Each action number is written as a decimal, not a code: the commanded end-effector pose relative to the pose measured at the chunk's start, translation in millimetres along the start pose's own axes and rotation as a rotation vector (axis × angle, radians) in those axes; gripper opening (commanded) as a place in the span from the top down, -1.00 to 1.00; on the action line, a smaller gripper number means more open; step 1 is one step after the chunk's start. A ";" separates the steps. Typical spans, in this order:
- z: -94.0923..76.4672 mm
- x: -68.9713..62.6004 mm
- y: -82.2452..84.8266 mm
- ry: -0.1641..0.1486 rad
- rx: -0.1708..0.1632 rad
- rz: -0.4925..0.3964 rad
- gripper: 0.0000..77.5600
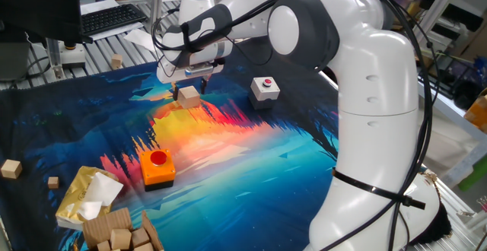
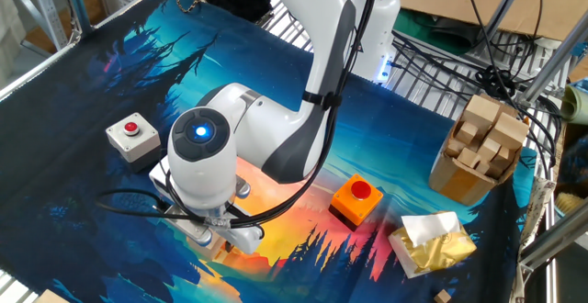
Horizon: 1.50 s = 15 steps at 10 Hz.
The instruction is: Pick up one small block
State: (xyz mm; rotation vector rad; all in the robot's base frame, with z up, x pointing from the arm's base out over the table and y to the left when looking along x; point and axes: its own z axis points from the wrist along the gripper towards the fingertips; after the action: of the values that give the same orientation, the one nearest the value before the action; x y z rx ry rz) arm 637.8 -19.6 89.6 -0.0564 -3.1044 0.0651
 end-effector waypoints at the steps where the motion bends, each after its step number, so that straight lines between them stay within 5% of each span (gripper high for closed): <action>1: -1.6 -1.0 -0.3 -0.003 0.000 0.001 0.97; 11: -1.6 -1.0 -0.3 -0.003 0.000 0.001 0.97; 12: -78.8 12.0 20.3 0.012 0.004 0.070 0.97; 15: -107.6 27.6 36.1 0.026 0.005 0.101 0.97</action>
State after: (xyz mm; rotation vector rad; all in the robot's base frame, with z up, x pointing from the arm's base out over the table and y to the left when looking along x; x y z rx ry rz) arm 635.5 -15.5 94.8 -0.0764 -3.1001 0.0667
